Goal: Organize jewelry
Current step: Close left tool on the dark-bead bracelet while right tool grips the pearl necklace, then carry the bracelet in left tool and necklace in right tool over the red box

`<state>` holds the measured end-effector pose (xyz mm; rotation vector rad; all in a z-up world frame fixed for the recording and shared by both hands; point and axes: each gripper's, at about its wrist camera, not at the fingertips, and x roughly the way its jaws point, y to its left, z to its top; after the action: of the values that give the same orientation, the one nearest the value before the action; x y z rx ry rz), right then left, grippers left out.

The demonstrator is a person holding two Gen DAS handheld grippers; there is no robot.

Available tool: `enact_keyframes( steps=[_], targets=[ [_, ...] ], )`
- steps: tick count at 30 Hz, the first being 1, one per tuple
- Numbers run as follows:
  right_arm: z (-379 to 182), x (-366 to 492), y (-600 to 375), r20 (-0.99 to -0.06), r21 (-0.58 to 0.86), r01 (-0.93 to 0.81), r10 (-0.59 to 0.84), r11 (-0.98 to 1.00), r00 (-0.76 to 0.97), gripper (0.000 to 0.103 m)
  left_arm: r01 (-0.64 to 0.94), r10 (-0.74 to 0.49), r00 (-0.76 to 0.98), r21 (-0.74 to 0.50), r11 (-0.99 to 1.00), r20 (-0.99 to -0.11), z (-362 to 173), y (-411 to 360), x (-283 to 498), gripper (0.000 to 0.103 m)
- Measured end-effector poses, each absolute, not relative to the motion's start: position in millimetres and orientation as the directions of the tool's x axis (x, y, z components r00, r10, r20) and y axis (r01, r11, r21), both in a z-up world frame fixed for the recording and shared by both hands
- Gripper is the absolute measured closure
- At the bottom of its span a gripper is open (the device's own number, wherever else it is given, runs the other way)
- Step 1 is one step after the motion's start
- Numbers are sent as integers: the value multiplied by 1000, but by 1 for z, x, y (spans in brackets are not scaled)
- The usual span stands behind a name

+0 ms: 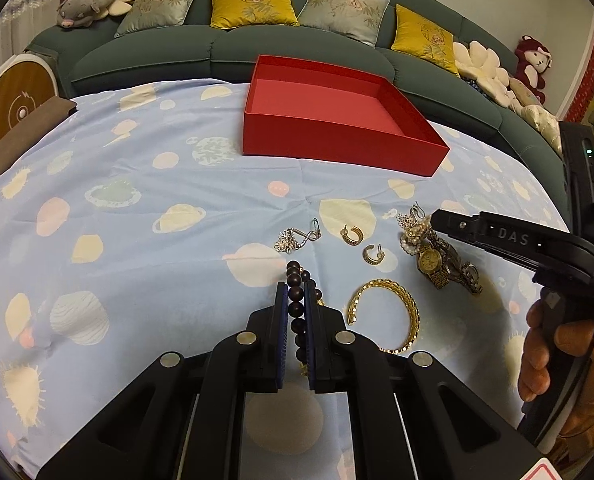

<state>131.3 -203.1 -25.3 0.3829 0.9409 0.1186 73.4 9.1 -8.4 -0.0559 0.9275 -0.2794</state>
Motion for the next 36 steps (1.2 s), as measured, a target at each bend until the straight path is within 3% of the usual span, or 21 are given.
enact_keyframes(
  steps=[6, 9, 13, 24, 36],
  targets=[
    [-34, 145, -201, -772, 370, 95, 249, 924, 585, 76, 221, -275, 570, -178, 959, -774, -4, 14, 74, 98],
    [-37, 150, -201, -774, 363, 110, 233, 925, 589, 89, 223, -278, 569, -180, 958, -774, -3, 15, 73, 98],
    [-28, 145, -198, -757, 351, 101, 219, 931, 616, 95, 220, -282, 573, -188, 957, -769, 1, 19, 72, 98],
    [50, 114, -191, -615, 365, -5, 245, 931, 750, 96, 257, -320, 630, -199, 946, -708, 58, 18, 76, 98],
    [115, 157, -199, -567, 318, -76, 254, 945, 784, 96, 330, -356, 715, -158, 931, -601, 148, -7, 157, 98]
  ],
)
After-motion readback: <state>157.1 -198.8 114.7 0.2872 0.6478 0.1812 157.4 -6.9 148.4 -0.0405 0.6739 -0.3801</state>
